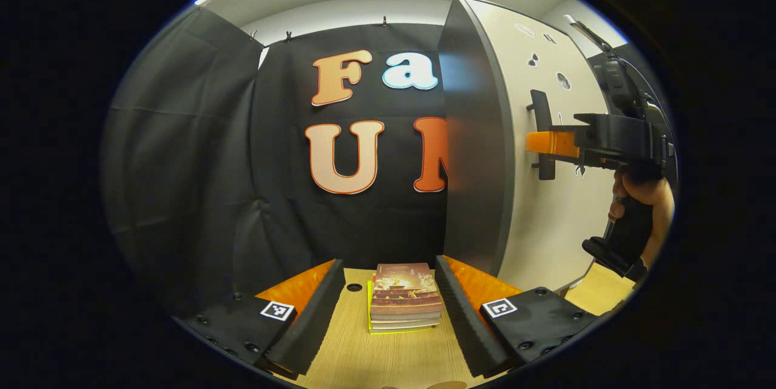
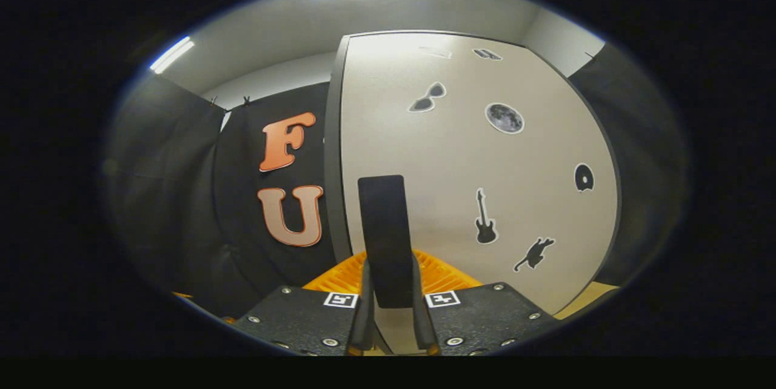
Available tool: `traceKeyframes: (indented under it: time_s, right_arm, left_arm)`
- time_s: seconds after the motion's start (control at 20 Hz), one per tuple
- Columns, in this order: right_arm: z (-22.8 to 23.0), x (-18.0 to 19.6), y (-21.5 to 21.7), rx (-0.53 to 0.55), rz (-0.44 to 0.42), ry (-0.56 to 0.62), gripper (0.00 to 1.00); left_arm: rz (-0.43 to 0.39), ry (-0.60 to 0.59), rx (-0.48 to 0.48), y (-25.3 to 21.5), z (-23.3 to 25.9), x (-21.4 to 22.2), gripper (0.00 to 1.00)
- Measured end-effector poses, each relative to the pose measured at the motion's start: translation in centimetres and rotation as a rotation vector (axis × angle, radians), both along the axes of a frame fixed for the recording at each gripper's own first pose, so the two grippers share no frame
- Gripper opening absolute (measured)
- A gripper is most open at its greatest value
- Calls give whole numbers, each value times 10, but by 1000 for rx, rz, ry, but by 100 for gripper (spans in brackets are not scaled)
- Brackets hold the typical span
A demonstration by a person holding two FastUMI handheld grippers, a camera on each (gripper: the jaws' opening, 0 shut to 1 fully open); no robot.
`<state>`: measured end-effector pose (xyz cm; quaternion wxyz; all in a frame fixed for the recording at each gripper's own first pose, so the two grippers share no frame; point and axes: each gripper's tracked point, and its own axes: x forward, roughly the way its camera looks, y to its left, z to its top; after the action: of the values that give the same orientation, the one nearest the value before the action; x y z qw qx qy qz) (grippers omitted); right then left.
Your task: Open the cabinet door with the right hand, grasp the bottle in the cabinet with the left hand and place it on the coaster, then close the cabinet door with the right hand.
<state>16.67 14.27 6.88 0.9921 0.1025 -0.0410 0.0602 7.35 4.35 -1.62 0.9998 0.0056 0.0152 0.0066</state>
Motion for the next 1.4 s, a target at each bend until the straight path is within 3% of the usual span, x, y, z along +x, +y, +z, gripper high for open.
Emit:
traceKeyframes:
  time_s: [0.15, 0.4, 0.55, 0.85, 1.2, 1.4]
  right_arm:
    - [0, -7, -1, 8, 16, -12, 18]
    - [5, -30, -8, 4, 38, -16, 18]
    - [12, -68, -25, 1, 53, -24, 18]
    - [0, -166, -97, -36, 74, -24, 20]
    - [-2, -230, -185, -50, 32, -11, 17]
    - [-5, -249, -252, -74, -56, -11, 12]
  left_arm:
    - [-31, 11, 3, -1, -4, 8, 97]
    - [-46, -6, 20, -9, 4, 11, 97]
    - [-54, -15, -2, -27, 7, 0, 97]
    - [-41, -28, -24, -69, 14, -39, 97]
    - [-75, -26, -81, -130, 16, -78, 97]
    - [-96, -31, -101, -160, 20, -99, 97]
